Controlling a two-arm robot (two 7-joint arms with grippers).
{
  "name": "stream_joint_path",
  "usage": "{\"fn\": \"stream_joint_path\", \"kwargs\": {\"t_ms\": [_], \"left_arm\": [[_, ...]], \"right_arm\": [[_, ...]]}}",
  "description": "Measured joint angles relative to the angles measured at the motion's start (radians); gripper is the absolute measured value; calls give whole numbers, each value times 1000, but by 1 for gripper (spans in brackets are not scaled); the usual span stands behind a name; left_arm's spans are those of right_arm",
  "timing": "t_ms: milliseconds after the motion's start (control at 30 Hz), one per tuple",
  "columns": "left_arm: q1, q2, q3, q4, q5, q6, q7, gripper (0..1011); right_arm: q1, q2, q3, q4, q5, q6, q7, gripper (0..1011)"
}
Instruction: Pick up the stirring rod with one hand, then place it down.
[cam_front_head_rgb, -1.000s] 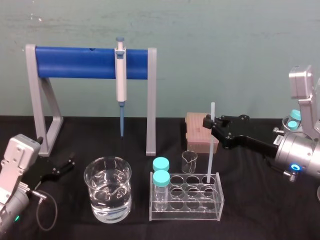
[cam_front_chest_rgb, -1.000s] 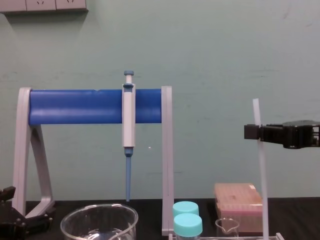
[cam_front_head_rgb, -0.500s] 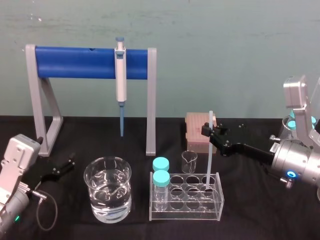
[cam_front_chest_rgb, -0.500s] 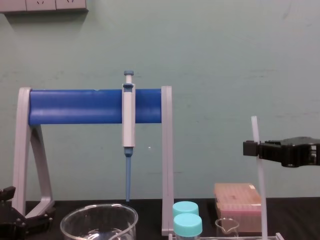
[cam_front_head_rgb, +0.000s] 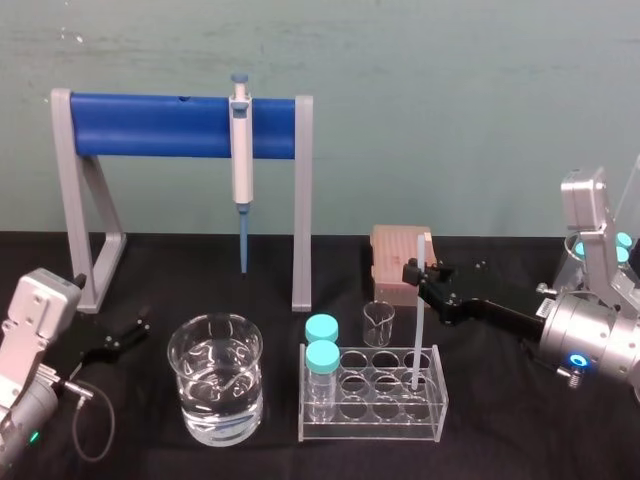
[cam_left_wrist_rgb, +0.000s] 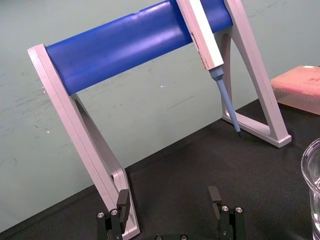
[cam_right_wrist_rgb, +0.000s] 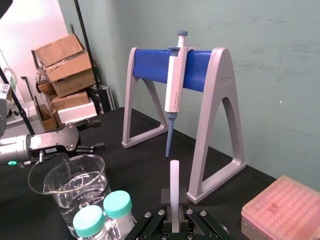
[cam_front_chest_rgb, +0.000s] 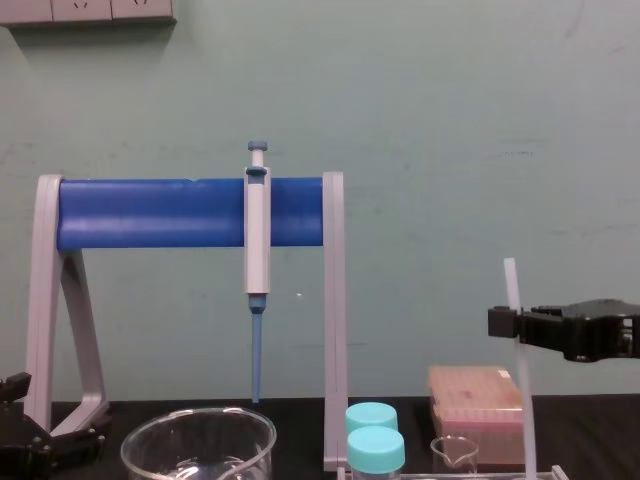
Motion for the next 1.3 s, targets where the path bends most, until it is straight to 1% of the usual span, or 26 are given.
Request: {"fn": "stream_joint_path", "kwargs": {"t_ms": [633,700,733,767,833,933,967,1033,1067,1233,1300], "left_arm": [[0,0,0,0,0,0,0,1005],[0,0,0,0,0,0,0,1005],[0,0,0,0,0,0,0,1005],[0,0,0,0,0,0,0,1005],[0,0,0,0,0,0,0,1005],[0,0,0,0,0,0,0,1005],[0,0,0,0,0,0,0,1005],[0,0,0,0,0,0,0,1005],[0,0,0,0,0,0,0,1005],[0,0,0,0,0,0,0,1005],[0,0,0,0,0,0,0,1005]], "right_arm": [[-17,-14,6,21,-7,10,-6,69],[-17,-15,7,21,-5,13,-6,82],[-19,-15,9,21,-4,14,-7,127],[-20,-15,10,21,-3,15,-8,146],[-21,-15,12,18,-3,17,-14,216],[-23,-14,13,15,-4,18,-19,272],[-23,-14,14,13,-4,19,-20,340],[-24,-13,16,11,-5,20,-22,382],[-25,-13,16,11,-6,20,-23,440],[-26,-11,19,8,-8,22,-26,586],[-27,-11,20,6,-8,23,-27,666]]}}
